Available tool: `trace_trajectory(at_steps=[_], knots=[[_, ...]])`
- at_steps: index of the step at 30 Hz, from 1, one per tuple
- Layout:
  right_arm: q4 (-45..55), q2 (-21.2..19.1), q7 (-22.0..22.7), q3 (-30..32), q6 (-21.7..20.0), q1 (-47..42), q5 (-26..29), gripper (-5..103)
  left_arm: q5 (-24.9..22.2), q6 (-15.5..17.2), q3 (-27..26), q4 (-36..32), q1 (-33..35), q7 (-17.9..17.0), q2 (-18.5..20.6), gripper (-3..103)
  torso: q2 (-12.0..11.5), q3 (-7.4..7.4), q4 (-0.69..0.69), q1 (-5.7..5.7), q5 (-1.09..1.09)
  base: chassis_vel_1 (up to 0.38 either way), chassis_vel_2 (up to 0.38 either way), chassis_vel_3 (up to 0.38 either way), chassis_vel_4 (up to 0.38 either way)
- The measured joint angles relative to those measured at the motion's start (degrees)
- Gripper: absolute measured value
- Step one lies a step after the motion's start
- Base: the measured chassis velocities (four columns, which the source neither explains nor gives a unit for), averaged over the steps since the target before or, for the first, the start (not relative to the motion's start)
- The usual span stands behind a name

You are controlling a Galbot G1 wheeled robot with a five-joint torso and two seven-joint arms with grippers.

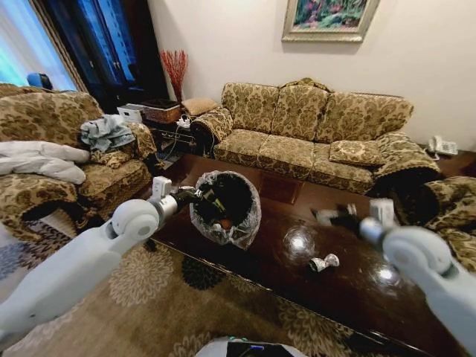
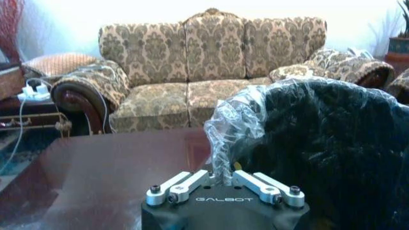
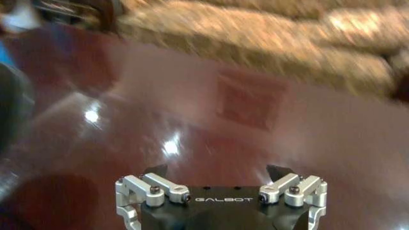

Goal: Move to the front of the table and place the trash on the table into the trash bin.

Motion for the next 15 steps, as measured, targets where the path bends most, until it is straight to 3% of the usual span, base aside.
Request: trace_trajectory(at_steps=[2, 3, 4, 5, 8, 9, 11, 13, 15], knots=[[2.14, 6.14, 6.87, 0.22, 2.57, -6.5, -1.79, 100, 2.22, -0.81, -0.37, 0.1, 0.62, 0.37, -1.21, 2, 0.0, 0.0, 0.0, -0.01, -0.04, 0.0, 0.0, 0.0, 0.0], [2.14, 6.14, 6.87, 0.22, 2.57, -6.5, -1.79, 100, 2.22, -0.81, -0.37, 0.1, 0.62, 0.37, -1.21, 2, 0.0, 0.0, 0.0, -0.01, -0.04, 0.0, 0.0, 0.0, 0.0], [3.51, 9.73, 11.04, -1.4, 4.61, -7.75, -2.89, 100, 2.81, -0.88, -0.49, 0.14, 0.71, 0.68, -1.93, 2, 0.0, 0.0, 0.0, 0.0, -0.04, 0.0, 0.0, 0.0, 0.0], [3.51, 9.73, 11.04, -1.4, 4.61, -7.75, -2.89, 100, 2.81, -0.88, -0.49, 0.14, 0.71, 0.68, -1.93, 2, 0.0, 0.0, 0.0, 0.0, -0.04, 0.0, 0.0, 0.0, 0.0], [6.91, 17.41, 21.41, -6.15, 9.49, -8.4, -4.53, 100, 3.36, -0.88, -0.52, -0.01, 0.75, 1.3, -3.43, 2, 0.0, 0.0, -0.01, 0.0, 0.0, 0.0, 0.0, 0.0, 0.0], [8.93, 21.51, 28.35, -8.86, 12.55, -7.64, -4.66, 100, 4.36, -0.89, -0.02, -0.01, 0.75, 2.15, -4.48, 2, 0.0, 0.0, 0.0, 0.0, -0.05, 0.0, 0.0, 0.0, 0.0], [9.16, 22.29, 29.67, -9.38, 13.22, -7.31, -4.76, 100, 4.51, -0.88, 0.09, -0.01, 0.75, 2.29, -4.67, 2, 0.0, 0.0, 0.0, 0.0, -0.04, 0.0, 0.0, 0.0, 0.0], [9.52, 26.36, 37.25, -12.62, 17.02, -4.65, -5.15, 100, 5.35, -0.68, 1.23, 0.28, 0.69, 2.85, -6.27, 2, 0.0, 0.0, 0.01, 0.0, -0.05, 0.0, 0.0, 0.0, 0.0], [8.93, 27.54, 39.49, -13.59, 18.48, -3.78, -5.14, 100, 5.56, -0.62, 1.52, 0.38, 0.64, 2.86, -6.58, 2, 0.0, 0.01, 0.01, 0.0, -0.06, 0.0, 0.0, 0.0, 0.0]])
